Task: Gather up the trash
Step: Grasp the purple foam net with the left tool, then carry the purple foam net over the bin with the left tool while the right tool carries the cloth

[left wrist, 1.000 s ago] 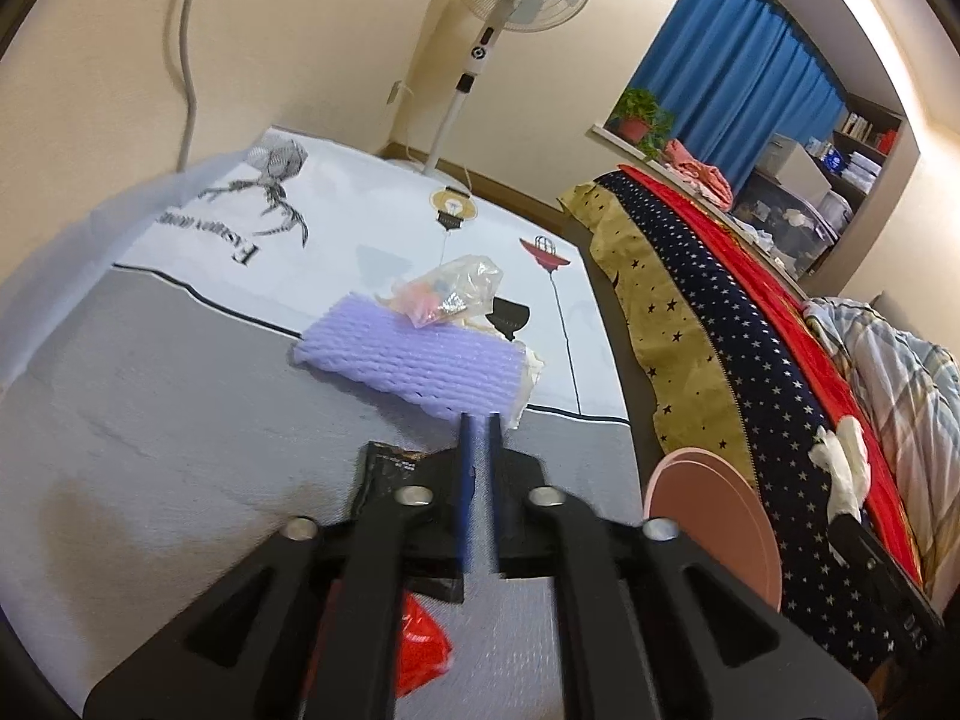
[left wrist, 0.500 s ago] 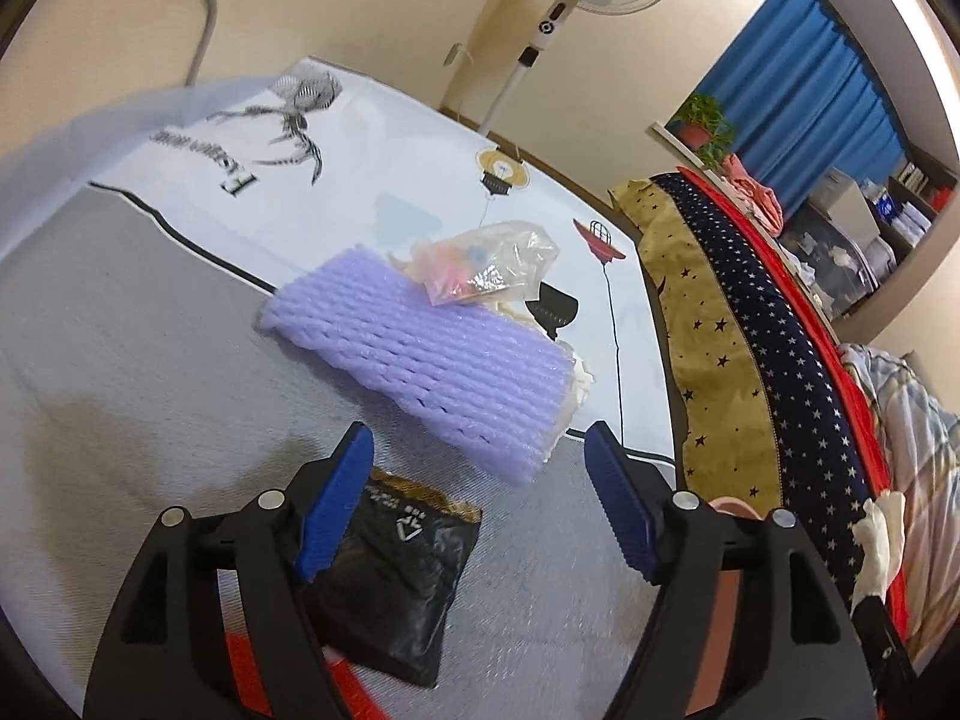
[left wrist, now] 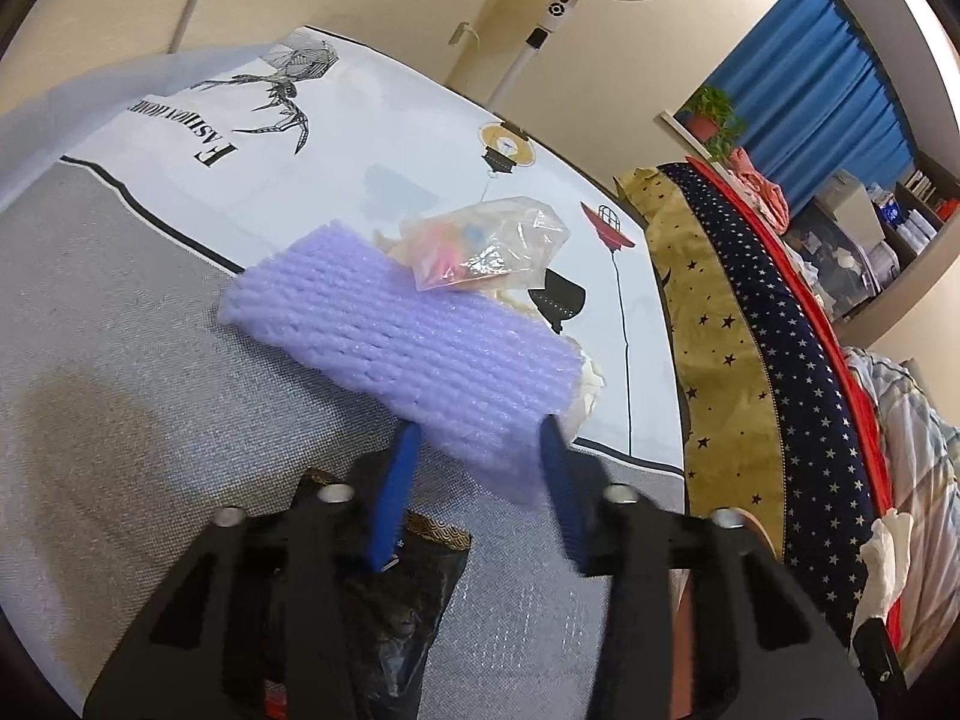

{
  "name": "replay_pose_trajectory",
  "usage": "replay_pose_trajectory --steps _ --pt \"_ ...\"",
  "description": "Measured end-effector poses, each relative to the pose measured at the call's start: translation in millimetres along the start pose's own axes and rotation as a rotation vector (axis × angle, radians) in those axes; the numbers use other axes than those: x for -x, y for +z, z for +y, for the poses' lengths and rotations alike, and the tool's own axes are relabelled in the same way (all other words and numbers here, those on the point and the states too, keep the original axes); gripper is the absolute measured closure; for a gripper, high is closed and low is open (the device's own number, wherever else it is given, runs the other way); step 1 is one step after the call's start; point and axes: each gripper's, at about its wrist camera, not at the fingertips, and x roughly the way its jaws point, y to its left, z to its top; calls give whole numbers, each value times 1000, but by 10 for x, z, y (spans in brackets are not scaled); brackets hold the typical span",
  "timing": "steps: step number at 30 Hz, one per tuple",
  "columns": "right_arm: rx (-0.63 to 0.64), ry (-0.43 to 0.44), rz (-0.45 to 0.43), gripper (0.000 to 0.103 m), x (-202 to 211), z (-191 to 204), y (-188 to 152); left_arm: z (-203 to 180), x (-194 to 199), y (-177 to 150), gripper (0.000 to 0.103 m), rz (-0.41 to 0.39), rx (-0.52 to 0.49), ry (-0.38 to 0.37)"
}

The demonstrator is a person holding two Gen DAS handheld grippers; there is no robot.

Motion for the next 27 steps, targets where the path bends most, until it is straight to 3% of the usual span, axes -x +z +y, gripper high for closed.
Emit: replay_pose_trajectory --steps 2,5,27 --pt "-2 -1 0 86 2 -6 -2 -5 30 5 85 1 -10 -6" --pt "-3 -3 -1 86 22 -3 -4 -27 119 20 89 -13 -31 -9" --pt "-1 -2 -33 87 263 145 -67 -80 998 -94 92 -103 -203 -29"
